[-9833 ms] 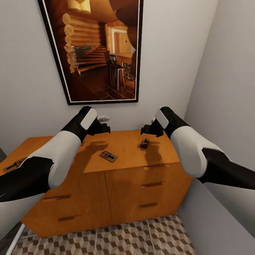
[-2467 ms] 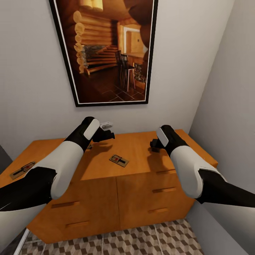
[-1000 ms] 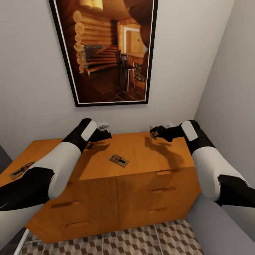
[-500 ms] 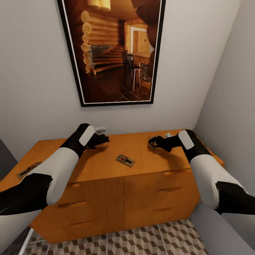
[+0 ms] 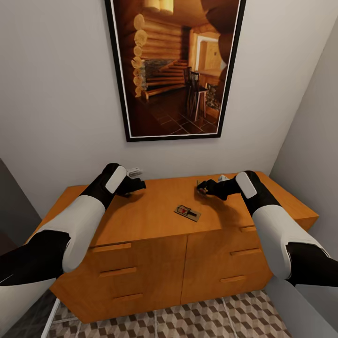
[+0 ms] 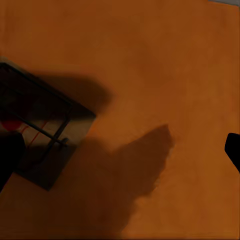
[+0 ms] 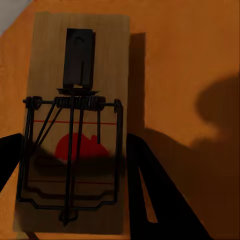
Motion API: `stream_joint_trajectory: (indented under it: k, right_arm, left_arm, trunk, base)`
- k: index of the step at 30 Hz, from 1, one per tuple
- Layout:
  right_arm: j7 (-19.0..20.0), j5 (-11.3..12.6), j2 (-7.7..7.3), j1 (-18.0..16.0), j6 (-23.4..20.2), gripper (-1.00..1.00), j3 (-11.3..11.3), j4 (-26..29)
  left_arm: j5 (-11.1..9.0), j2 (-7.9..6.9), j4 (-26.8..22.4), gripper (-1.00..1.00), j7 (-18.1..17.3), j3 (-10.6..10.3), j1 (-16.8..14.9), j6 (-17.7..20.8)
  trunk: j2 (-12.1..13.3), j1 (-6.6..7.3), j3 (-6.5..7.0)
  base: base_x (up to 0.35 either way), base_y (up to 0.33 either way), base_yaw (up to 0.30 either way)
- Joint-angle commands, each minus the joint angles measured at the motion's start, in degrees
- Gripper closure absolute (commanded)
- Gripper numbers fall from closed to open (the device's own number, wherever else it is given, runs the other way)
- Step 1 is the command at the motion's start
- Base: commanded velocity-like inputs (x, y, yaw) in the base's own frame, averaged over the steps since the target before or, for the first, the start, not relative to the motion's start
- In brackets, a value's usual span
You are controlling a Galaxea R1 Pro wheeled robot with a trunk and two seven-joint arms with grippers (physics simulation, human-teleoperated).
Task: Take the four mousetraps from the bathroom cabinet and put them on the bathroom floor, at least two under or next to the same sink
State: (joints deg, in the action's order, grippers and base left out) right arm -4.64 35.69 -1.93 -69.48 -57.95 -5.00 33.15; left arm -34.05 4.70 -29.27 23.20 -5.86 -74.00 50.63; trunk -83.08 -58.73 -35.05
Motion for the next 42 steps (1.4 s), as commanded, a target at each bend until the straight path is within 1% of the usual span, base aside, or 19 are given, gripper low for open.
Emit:
stream_joint_trajectory:
  k: [1,4,7,8,19,23,24,25,26,27,29,30,31,32,35,37,42]
  right_arm:
    - [0.33,0.33,-0.33,0.13,-0.05,1.0,0.33,0.33]
    - [1.4,0.77,-1.16,0.45,-0.12,1.0,1.33,1.31]
    - [1.69,1.31,-1.33,0.53,-0.14,1.0,1.46,2.29]
    - [1.72,1.33,-1.34,0.54,-0.14,1.0,1.47,6.73]
    - [1.89,1.4,-1.37,0.57,-0.12,1.0,1.49,6.93]
    - [1.91,1.4,-1.29,0.57,-0.08,1.0,1.49,6.95]
    - [1.91,1.4,-1.27,0.57,-0.09,1.0,1.49,6.98]
    - [1.91,1.4,-1.27,0.57,-0.08,1.0,1.49,6.98]
    - [1.91,1.4,-1.25,0.57,-0.07,1.0,1.49,7.0]
    - [1.92,1.4,-1.25,0.57,-0.07,1.0,1.49,7.0]
    - [1.92,1.4,-1.27,0.58,-0.07,1.0,1.49,7.03]
    - [1.92,1.4,-1.29,0.58,-0.07,1.0,1.49,7.06]
    - [1.92,1.4,-1.3,0.58,-0.06,1.0,1.49,7.07]
    - [1.92,1.4,-1.31,0.57,-0.06,1.0,1.5,7.08]
    - [1.92,1.4,-1.32,0.57,-0.06,1.0,1.5,7.1]
    - [1.92,1.4,-1.32,0.57,-0.06,1.0,1.5,7.1]
    - [1.92,1.4,-1.38,0.58,-0.09,1.0,1.49,7.11]
  left_arm:
    - [0.03,0.16,-0.18,-1.0,0.02,-0.03,0.0,0.33]
    - [0.04,0.69,-0.69,-1.0,0.12,-0.11,-0.05,1.28]
    - [0.09,0.85,-0.76,-1.0,0.16,-0.18,-0.26,2.23]
    - [0.1,0.86,-0.75,-1.0,0.16,-0.2,-0.38,7.97]
    - [0.13,1.76,-0.38,-1.0,0.21,-1.01,-4.18,8.34]
    - [0.13,2.29,1.53,-1.0,0.24,-2.68,-5.71,8.41]
    - [0.1,2.54,3.15,-1.0,0.22,-3.47,-6.5,8.42]
    - [0.08,2.7,4.17,-1.0,0.21,-3.85,-6.97,8.44]
    - [0.07,3.18,6.59,-1.0,0.2,-4.51,-8.08,8.45]
    - [0.06,3.41,7.95,-1.0,0.19,-4.77,-8.71,8.47]
    - [0.05,4.02,14.06,-1.0,0.18,-5.4,-11.75,8.5]
    - [0.05,4.14,17.36,-1.0,0.18,-5.54,-13.7,8.51]
    - [0.04,4.18,19.05,-1.0,0.18,-5.58,-14.75,8.51]
    - [0.04,4.27,22.57,-1.0,0.18,-5.61,-16.85,8.52]
    - [0.03,4.37,29.33,-1.0,0.18,-5.53,-20.4,8.52]
    - [0.04,4.19,30.88,-1.0,0.21,-5.54,-21.09,8.52]
    - [0.07,3.54,32.25,-1.0,0.26,-5.64,-21.25,8.48]
  trunk:
    - [0.0,0.0,0.0]
    - [0.0,0.0,0.0]
    - [0.0,0.0,0.0]
    - [0.0,0.0,0.0]
    - [0.0,0.0,0.0]
    - [0.0,0.0,0.0]
    - [0.0,0.0,0.0]
    - [0.0,0.0,0.0]
    - [0.0,0.0,0.0]
    - [0.0,0.0,0.0]
    - [0.0,0.0,0.0]
    - [0.0,0.0,0.0]
    - [0.0,0.0,0.0]
    - [0.0,0.0,0.0]
    - [0.0,0.0,0.0]
    - [0.0,0.0,0.0]
    - [0.0,0.0,0.0]
  base:
    - [0.0,0.096,0.0]
    - [0.0,0.042,0.0]
    - [0.0,0.014,0.0]
    - [0.0,0.007,0.0]
    - [0.0,0.001,0.0]
    - [0.0,0.0,0.0]
    - [0.0,0.0,0.0]
    - [0.0,0.0,0.0]
    - [0.0,0.0,0.0]
    - [0.0,0.0,0.0]
    - [0.0,0.0,0.0]
    - [0.0,0.0,0.0]
    - [0.0,0.0,0.0]
    - [0.0,0.0,0.0]
    - [0.0,0.0,0.0]
    - [0.0,0.0,0.0]
    - [-0.035,0.0,0.0]
